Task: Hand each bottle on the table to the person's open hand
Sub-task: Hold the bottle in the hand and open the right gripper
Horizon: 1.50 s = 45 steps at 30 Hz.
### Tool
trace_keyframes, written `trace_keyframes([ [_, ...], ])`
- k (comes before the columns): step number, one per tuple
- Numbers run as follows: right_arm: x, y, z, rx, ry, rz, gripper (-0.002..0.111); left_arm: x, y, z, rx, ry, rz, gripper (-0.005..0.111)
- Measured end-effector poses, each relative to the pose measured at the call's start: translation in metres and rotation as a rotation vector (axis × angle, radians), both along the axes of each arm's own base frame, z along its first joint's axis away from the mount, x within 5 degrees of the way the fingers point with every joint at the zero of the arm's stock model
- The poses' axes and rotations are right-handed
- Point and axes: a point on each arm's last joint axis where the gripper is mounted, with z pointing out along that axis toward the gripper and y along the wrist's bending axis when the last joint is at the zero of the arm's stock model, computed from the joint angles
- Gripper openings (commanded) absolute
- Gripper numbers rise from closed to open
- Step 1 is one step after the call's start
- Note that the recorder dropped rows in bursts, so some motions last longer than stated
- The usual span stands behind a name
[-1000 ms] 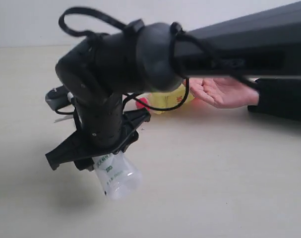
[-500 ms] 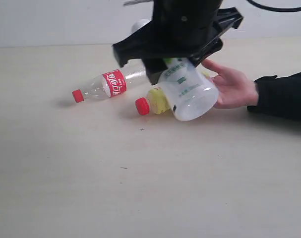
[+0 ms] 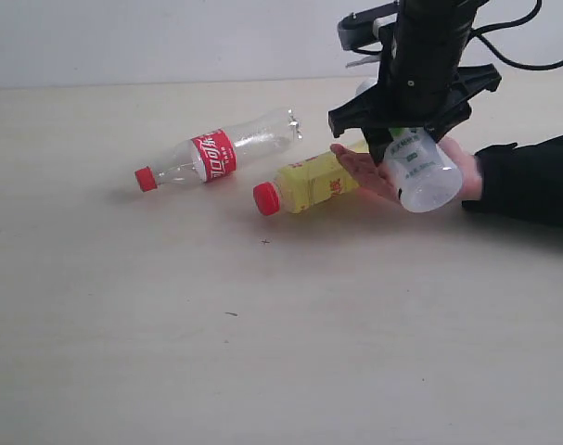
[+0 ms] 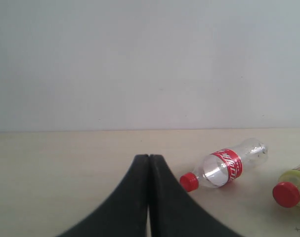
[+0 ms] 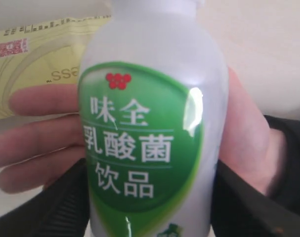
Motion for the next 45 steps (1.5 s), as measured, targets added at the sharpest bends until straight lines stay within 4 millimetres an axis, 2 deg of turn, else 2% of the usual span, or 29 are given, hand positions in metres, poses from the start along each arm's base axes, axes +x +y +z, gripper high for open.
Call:
trace_keyframes([
  [4, 0.003, 0.002, -0.015, -0.014, 0.028, 0.001, 0.0, 0.0, 0.0, 0.0, 0.0, 0.0, 0.0, 0.0],
  [9, 0.005, 0.002, -0.023, -0.025, 0.046, 0.002, 0.0, 0.0, 0.0, 0.0, 0.0, 0.0, 0.0, 0.0],
  [20, 0.004, 0.002, -0.024, -0.032, 0.058, 0.0, 0.0, 0.0, 0.0, 0.0, 0.0, 0.0, 0.0, 0.0],
  [22, 0.004, 0.002, -0.024, -0.032, 0.058, 0.0, 0.007, 0.0, 0.0, 0.0, 0.0, 0.0, 0.0, 0.0],
  [24, 0.004, 0.002, -0.024, -0.032, 0.058, 0.0, 0.019, 0.0, 0.0, 0.0, 0.0, 0.0, 0.0, 0.0],
  [28, 0.004, 0.002, -0.024, -0.033, 0.057, 0.0, 0.058, 0.0, 0.0, 0.0, 0.0, 0.0, 0.0, 0.0],
  [30, 0.004, 0.002, -0.024, -0.033, 0.057, 0.0, 0.068, 0.0, 0.0, 0.0, 0.0, 0.0, 0.0, 0.0],
  [34, 0.004, 0.001, -0.024, -0.043, 0.057, 0.005, 0.075, 0.0, 0.0, 0.0, 0.0, 0.0, 0.0, 0.0],
  [45, 0.005, 0.001, -0.024, -0.05, 0.056, 0.02, 0.075, 0.0, 0.0, 0.0, 0.0, 0.0, 0.0, 0.0],
])
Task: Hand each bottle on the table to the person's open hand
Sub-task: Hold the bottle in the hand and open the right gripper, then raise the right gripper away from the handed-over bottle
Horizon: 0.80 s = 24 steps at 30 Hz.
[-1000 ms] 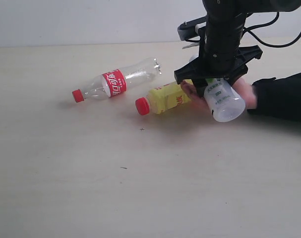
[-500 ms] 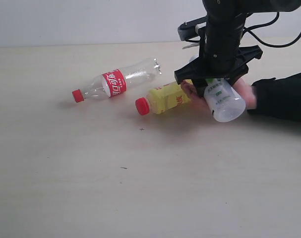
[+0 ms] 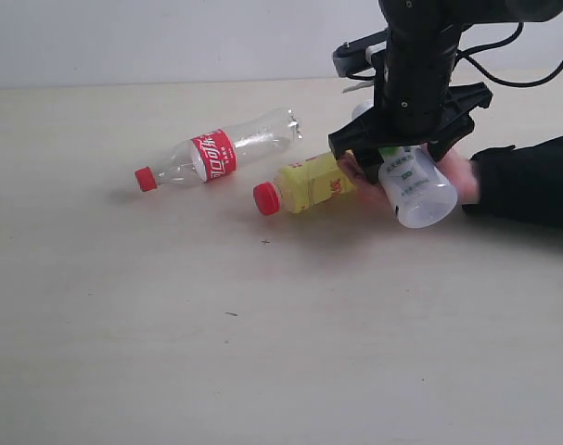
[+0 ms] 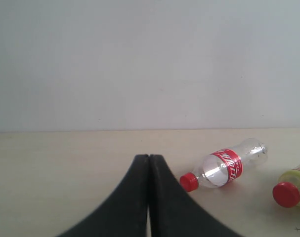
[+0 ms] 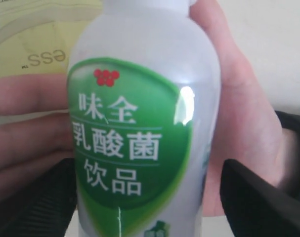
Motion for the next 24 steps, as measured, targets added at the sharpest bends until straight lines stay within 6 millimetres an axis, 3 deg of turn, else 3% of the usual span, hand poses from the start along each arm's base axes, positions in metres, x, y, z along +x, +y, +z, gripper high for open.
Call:
trace_keyframes([
  [4, 0.0, 0.0, 0.0, 0.001, -0.001, 0.002, 0.078, 0.0, 0.0, 0.0, 0.0, 0.0, 0.0, 0.0],
  [11, -0.002, -0.001, 0.013, 0.01, -0.029, 0.029, 0.101, 0.0, 0.0, 0.0, 0.0, 0.0, 0.0, 0.0],
  [18, -0.006, -0.002, 0.035, 0.036, -0.081, 0.068, 0.1, 0.0, 0.0, 0.0, 0.0, 0.0, 0.0, 0.0],
  [20, -0.011, -0.002, 0.047, 0.069, -0.096, 0.091, 0.094, 0.0, 0.0, 0.0, 0.0, 0.0, 0.0, 0.0],
  [22, -0.018, -0.002, 0.066, 0.113, -0.124, 0.112, 0.078, 0.0, 0.0, 0.0, 0.0, 0.0, 0.0, 0.0],
  [24, -0.027, -0.004, 0.087, 0.158, -0.157, 0.129, 0.047, 0.0, 0.0, 0.0, 0.0, 0.0, 0.0, 0.0],
])
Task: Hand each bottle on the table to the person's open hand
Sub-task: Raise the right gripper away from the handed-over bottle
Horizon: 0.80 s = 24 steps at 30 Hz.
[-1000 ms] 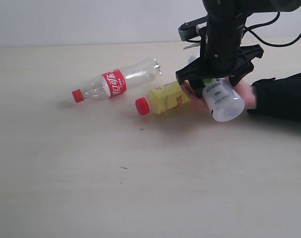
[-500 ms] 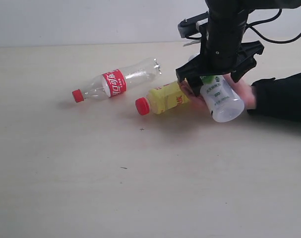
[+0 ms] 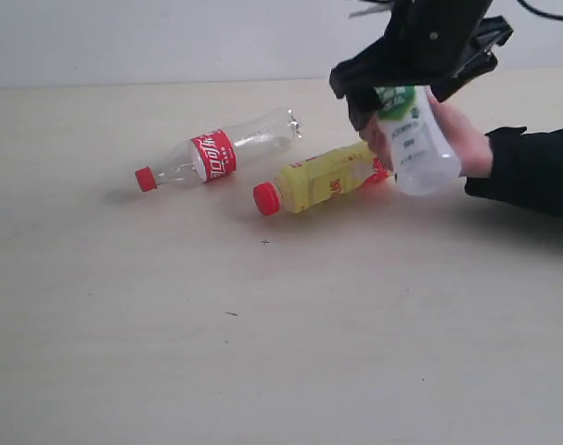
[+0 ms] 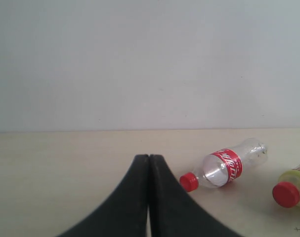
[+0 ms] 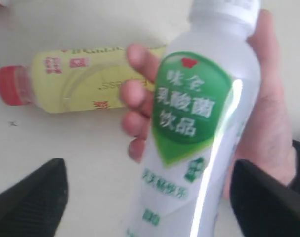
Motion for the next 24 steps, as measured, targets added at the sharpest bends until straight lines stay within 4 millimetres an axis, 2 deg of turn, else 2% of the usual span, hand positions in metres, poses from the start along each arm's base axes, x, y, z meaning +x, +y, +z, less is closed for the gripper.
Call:
trace_keyframes([
  [2, -0.013, -0.003, 0.023, 0.042, -0.024, 0.016, 0.012, 0.0, 0.0, 0.0, 0.0, 0.0, 0.0, 0.0],
  [3, -0.021, -0.006, 0.035, 0.066, -0.04, 0.027, 0.001, 0.0, 0.0, 0.0, 0.0, 0.0, 0.0, 0.0],
  [7, -0.069, -0.022, 0.071, 0.159, -0.09, 0.094, 0.002, 0.0, 0.0, 0.0, 0.0, 0.0, 0.0, 0.0],
  [10, -0.112, -0.04, 0.081, 0.192, -0.134, 0.146, 0.002, 0.0, 0.0, 0.0, 0.0, 0.0, 0.0, 0.0],
  [14, -0.169, -0.068, 0.074, 0.242, -0.264, 0.169, 0.002, 0.0, 0.0, 0.0, 0.0, 0.0, 0.0, 0.0],
  [19, -0.236, -0.103, 0.046, 0.301, -0.478, 0.205, 0.002, 0.0, 0.0, 0.0, 0.0, 0.0, 0.0, 0.0],
  [24, -0.285, -0.128, 0.015, 0.353, -0.686, 0.242, 0.002, 0.0, 0.0, 0.0, 0.0, 0.0, 0.0, 0.0],
])
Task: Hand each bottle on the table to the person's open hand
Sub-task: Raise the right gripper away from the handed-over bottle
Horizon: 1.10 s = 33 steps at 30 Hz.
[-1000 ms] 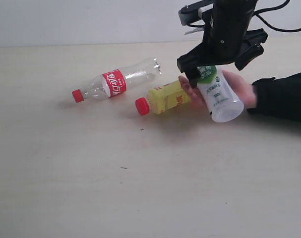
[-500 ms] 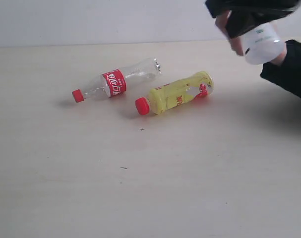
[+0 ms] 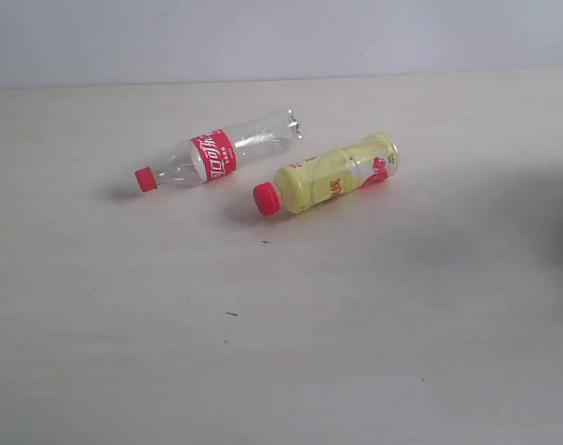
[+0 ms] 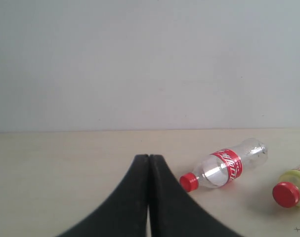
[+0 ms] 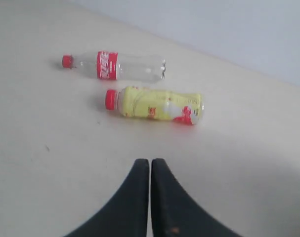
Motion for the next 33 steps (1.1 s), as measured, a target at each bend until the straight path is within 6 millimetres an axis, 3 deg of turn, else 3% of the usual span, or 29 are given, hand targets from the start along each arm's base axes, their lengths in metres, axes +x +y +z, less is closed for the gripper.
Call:
trace_keyframes([
  [4, -0.03, -0.015, 0.003, 0.146, -0.234, -0.001, 0.002, 0.0, 0.0, 0.0, 0.0, 0.0, 0.0, 0.0],
  [7, -0.043, -0.021, 0.005, 0.188, -0.311, 0.0, 0.002, 0.0, 0.0, 0.0, 0.0, 0.0, 0.0, 0.0],
  [21, -0.045, -0.019, 0.004, 0.225, -0.289, 0.03, 0.002, 0.0, 0.0, 0.0, 0.0, 0.0, 0.0, 0.0],
  [26, -0.035, -0.014, -0.023, 0.198, -0.211, 0.023, 0.002, 0.0, 0.0, 0.0, 0.0, 0.0, 0.0, 0.0],
  [33, -0.034, -0.014, -0.021, 0.214, -0.236, 0.019, 0.002, 0.0, 0.0, 0.0, -0.002, 0.0, 0.0, 0.0],
])
